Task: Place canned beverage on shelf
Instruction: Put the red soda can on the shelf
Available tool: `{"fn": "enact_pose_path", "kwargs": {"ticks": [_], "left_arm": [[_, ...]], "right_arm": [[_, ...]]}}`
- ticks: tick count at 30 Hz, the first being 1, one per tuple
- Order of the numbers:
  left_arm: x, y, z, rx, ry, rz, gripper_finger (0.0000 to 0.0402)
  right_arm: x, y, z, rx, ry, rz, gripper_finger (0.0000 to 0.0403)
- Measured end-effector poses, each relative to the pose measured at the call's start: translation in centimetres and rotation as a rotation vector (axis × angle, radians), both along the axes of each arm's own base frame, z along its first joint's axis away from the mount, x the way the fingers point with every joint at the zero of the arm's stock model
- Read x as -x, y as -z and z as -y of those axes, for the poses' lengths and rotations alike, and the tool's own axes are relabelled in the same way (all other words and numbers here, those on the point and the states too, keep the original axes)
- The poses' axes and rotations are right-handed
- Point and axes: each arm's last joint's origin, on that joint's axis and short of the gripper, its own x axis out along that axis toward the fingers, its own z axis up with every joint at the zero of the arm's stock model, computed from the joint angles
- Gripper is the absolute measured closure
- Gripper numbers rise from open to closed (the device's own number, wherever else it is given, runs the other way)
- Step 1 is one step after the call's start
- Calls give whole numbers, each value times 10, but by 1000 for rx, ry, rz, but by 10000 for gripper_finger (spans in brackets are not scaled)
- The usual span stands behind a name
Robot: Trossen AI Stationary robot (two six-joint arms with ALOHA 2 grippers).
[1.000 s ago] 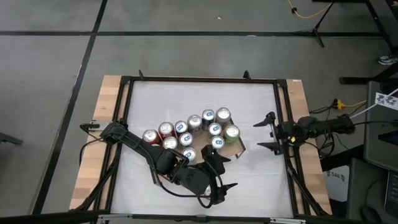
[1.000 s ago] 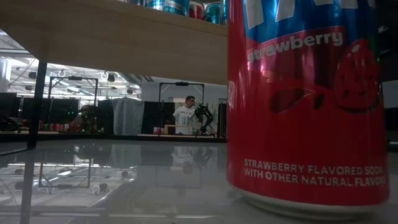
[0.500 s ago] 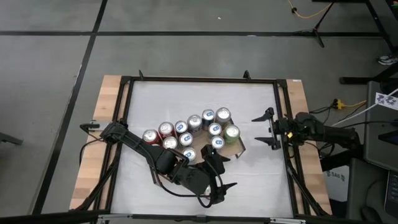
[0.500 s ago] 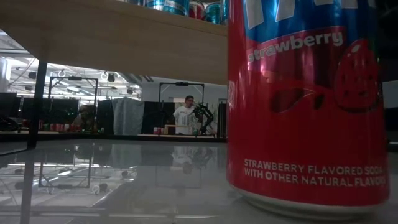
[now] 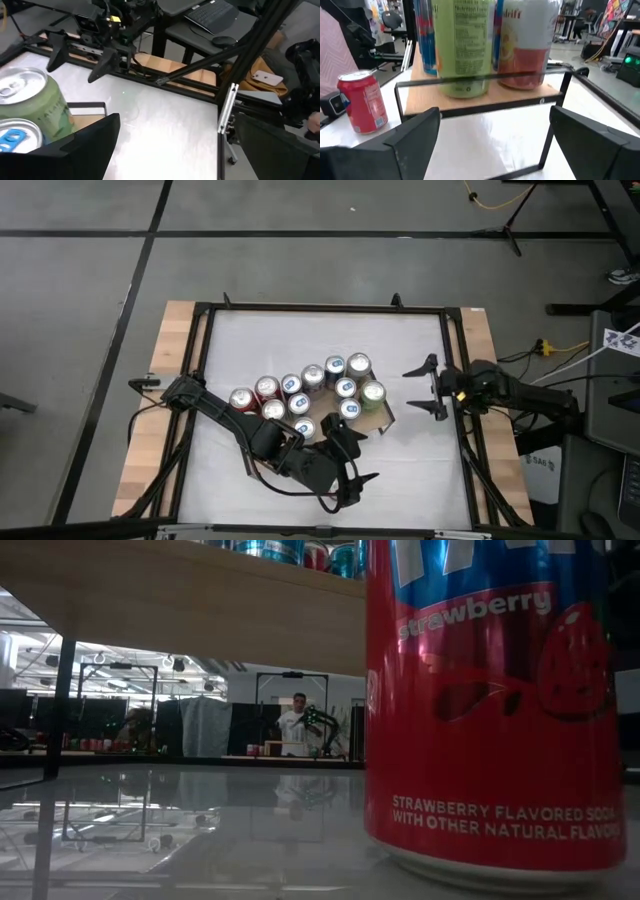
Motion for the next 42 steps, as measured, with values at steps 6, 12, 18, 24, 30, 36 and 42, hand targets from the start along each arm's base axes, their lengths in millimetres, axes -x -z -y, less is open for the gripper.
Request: {"fn": "enact_pose_path", "kwargs": {"ticks": [6, 12, 18, 24, 30, 36, 42], "left_arm": [[2, 4, 0, 16, 12, -41, 14], [5, 7, 3, 8, 35, -77, 14], [12, 10, 13, -14, 62, -110, 14], [11, 26, 28, -29, 105, -155, 14], [9, 47, 39, -57, 139, -236, 14], [9, 58, 43, -77, 141, -275, 14], [5, 77, 49, -104, 148, -333, 15]], "right_arm": [[-1, 4, 0, -9, 1, -20, 36], [-3, 9, 0, -52, 5, -25, 36], [-2, 10, 1, -50, 33, -29, 36], [-3, 11, 4, -49, 145, -41, 36], [-2, 12, 6, -93, 202, -47, 36], [-2, 12, 6, -102, 204, -47, 36], [-2, 12, 6, -87, 216, -48, 36]]}}
